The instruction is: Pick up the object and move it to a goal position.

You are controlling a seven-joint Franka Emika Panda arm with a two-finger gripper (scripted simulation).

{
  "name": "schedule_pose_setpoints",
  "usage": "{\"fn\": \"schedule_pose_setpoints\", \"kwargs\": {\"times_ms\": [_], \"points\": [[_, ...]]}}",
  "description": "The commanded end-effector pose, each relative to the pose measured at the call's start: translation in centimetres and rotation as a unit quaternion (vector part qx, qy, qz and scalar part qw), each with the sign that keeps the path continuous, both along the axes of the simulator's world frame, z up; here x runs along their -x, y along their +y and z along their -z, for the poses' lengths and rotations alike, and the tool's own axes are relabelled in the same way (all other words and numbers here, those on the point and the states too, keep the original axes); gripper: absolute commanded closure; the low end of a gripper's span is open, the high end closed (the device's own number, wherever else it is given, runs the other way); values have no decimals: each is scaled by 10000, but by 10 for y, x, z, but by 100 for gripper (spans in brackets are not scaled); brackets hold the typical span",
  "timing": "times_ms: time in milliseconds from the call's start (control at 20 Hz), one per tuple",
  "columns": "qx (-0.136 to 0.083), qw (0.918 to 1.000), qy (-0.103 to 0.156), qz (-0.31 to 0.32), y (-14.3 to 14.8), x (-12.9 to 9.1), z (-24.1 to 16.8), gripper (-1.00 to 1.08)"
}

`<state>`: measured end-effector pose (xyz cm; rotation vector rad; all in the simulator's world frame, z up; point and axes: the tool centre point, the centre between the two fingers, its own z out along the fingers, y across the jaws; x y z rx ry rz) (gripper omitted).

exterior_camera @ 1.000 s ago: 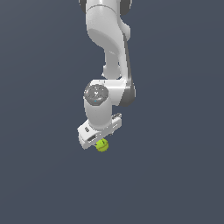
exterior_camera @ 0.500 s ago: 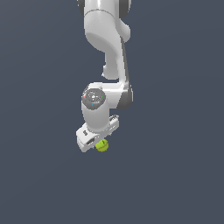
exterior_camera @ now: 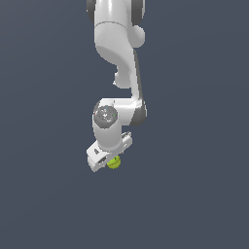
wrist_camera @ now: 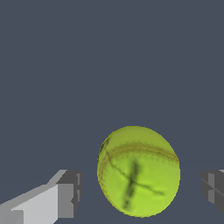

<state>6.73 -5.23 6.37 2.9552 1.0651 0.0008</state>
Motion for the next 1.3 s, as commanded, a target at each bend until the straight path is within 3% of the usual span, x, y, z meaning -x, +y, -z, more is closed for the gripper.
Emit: {"fn": "schedule_pose_setpoints", "kwargs": {"times_ms": [0, 350, 400, 1250], "points": [[0, 10000, 3, -7, 0, 1, 13, -92], [0, 10000, 3, -11, 0, -1, 22, -92], [0, 10000, 3, -11, 0, -1, 22, 108], [0, 10000, 8, -8, 5, 4, 14, 108]]}}
